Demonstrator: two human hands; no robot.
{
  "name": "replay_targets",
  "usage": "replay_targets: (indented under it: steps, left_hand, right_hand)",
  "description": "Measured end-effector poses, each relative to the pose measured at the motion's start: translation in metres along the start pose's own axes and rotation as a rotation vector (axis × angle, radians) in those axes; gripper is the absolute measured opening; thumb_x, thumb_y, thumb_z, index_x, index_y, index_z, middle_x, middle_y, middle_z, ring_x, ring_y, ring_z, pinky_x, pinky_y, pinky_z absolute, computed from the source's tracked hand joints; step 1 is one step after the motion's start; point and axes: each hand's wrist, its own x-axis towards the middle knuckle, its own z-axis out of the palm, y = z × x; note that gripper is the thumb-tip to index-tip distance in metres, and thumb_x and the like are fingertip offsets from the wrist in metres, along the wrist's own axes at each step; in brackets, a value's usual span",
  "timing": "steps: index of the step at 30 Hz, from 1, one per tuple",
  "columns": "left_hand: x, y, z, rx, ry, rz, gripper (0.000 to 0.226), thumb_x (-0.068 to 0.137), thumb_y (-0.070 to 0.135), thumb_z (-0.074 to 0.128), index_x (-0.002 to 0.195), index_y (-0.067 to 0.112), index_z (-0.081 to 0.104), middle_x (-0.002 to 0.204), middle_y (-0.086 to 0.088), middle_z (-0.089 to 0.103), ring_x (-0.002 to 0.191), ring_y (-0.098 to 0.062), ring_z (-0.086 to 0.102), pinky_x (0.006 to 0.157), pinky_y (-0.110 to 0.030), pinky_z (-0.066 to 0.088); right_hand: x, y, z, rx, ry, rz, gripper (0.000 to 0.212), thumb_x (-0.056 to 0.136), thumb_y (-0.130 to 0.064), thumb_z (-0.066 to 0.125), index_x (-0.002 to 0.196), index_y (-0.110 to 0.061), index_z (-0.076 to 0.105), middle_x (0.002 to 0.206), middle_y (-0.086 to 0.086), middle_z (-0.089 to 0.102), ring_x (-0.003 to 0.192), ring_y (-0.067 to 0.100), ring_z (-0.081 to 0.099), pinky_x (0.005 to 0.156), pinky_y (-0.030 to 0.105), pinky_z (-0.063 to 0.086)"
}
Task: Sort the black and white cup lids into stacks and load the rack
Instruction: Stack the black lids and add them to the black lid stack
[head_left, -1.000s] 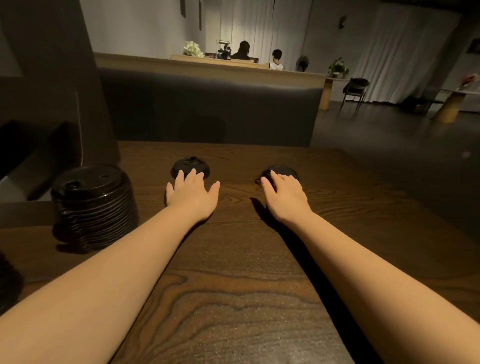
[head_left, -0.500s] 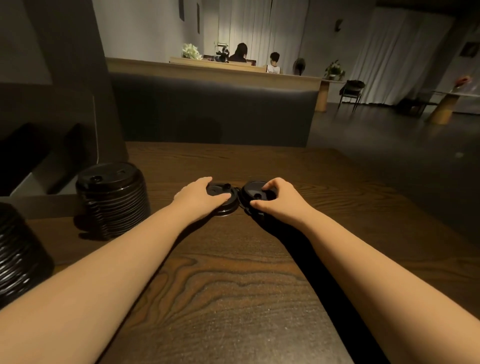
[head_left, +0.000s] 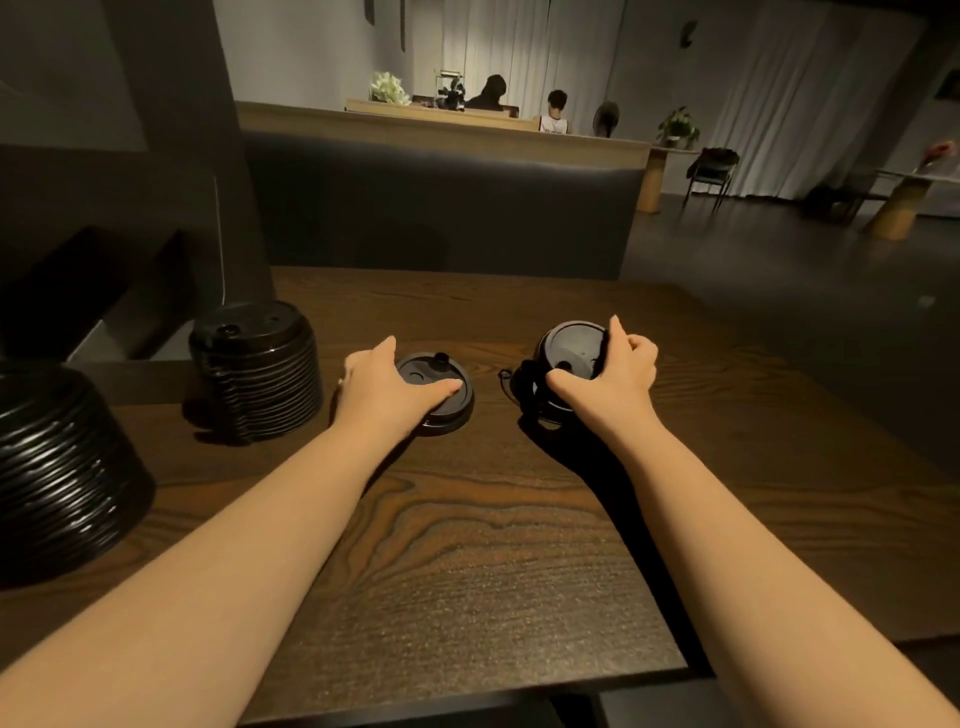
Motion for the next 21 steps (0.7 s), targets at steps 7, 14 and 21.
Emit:
replay_targets:
  steps: [7,14,21]
  left_hand:
    - [0.004,0.001,-0.006,-0.029,-0.061,0.028,0.079,0.075,0.044,0.077,0.139,0.010,0.047,0.141,-0.008,0.050,0.129,-0.025,0.047,0.104,-0.037,0.040]
    - [0.001,0.002,0.000,-0.414,-0.057,0.095,0.055,0.084,0.023,0.072,0.135,0.016,0.053,0.135,-0.002,0.054,0.122,-0.017,0.051,0.102,-0.032,0.043]
    - [-0.007,0.009,0.007,-0.675,-0.082,0.115,0.027,0.087,0.014,0.067,0.102,0.033,0.056,0.122,-0.002,0.059,0.112,-0.019,0.059,0.096,-0.040,0.051]
  right_hand:
    - [0.007,0.005,-0.017,0.252,0.045,0.208,0.081,0.076,-0.032,0.075,0.139,-0.016,0.028,0.138,0.008,0.030,0.120,0.025,0.044,0.091,0.037,0.048]
    - [-0.018,-0.014,-0.003,0.431,-0.076,-0.102,0.096,0.076,-0.016,0.078,0.144,-0.035,0.013,0.150,0.004,0.020,0.132,0.022,0.031,0.107,0.039,0.035]
    - [-0.023,-0.016,0.004,0.509,-0.107,-0.101,0.071,0.073,-0.039,0.077,0.124,-0.027,0.030,0.111,-0.013,0.048,0.098,0.004,0.053,0.072,0.016,0.045]
